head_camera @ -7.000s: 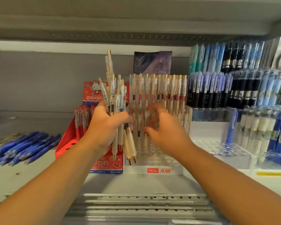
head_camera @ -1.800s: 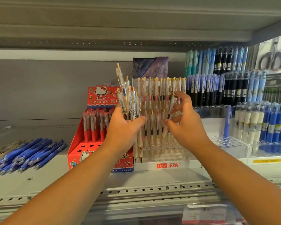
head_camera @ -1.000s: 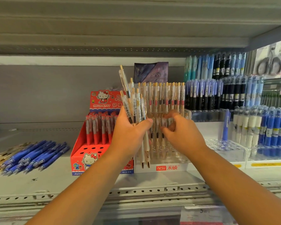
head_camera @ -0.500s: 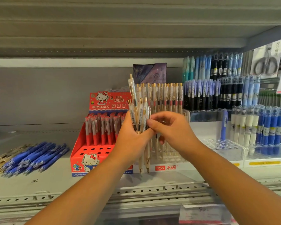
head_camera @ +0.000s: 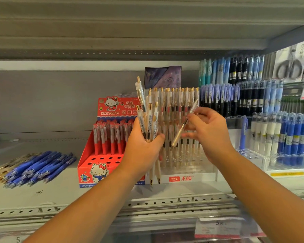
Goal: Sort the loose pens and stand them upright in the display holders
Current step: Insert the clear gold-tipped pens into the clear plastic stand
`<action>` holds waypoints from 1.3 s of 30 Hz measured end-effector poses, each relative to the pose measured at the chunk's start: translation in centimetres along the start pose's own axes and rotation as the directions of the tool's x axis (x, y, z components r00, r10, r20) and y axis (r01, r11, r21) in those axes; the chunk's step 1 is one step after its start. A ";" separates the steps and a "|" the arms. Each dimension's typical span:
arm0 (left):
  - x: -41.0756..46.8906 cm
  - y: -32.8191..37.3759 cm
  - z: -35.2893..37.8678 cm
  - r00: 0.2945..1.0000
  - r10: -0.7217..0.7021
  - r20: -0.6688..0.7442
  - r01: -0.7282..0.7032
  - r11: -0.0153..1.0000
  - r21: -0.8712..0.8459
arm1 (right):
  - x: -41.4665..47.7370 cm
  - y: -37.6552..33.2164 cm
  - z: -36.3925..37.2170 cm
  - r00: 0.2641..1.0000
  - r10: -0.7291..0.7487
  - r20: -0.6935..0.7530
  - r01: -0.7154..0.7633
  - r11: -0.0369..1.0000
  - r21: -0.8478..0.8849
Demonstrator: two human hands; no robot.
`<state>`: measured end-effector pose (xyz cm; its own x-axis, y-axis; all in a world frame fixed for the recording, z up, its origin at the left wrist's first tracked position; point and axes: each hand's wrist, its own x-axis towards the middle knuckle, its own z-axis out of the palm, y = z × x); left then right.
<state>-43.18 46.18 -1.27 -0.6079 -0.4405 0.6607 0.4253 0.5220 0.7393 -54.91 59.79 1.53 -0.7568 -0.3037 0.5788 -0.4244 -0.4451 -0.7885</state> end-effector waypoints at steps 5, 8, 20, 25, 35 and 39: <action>0.0 0.0 0.0 1.000 0.008 -0.006 -0.008 1.000 0.010 | 0.5 0.9 -1.5 0.971 -0.238 -0.030 0.210 0.905 -0.370; 0.0 -0.1 0.0 1.000 0.006 -0.010 -0.006 1.000 0.014 | 0.8 1.3 -1.8 0.967 -0.256 0.020 0.231 0.834 -0.502; -0.1 0.2 0.0 0.999 0.027 -0.023 -0.027 0.999 0.023 | 0.6 2.0 -1.6 0.988 -0.083 0.132 0.148 0.767 -0.624; -0.1 0.2 0.0 0.999 0.042 -0.022 -0.041 0.998 0.040 | 0.3 2.4 -1.6 0.983 -0.040 0.179 0.156 0.695 -0.702; -0.3 0.2 0.0 0.998 0.063 -0.006 -0.063 0.997 0.040 | -0.3 2.3 -1.5 0.990 -0.065 0.128 0.139 0.667 -0.732; -0.4 0.2 0.1 0.997 0.071 0.002 -0.071 0.997 0.021 | -0.5 2.2 -1.3 0.988 -0.099 0.120 0.156 0.632 -0.760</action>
<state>-42.86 46.54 -1.39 -0.5778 -0.4007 0.7110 0.4528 0.5674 0.6877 -56.07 60.04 -0.80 -0.6458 -0.3575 0.6747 -0.7635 0.3115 -0.5657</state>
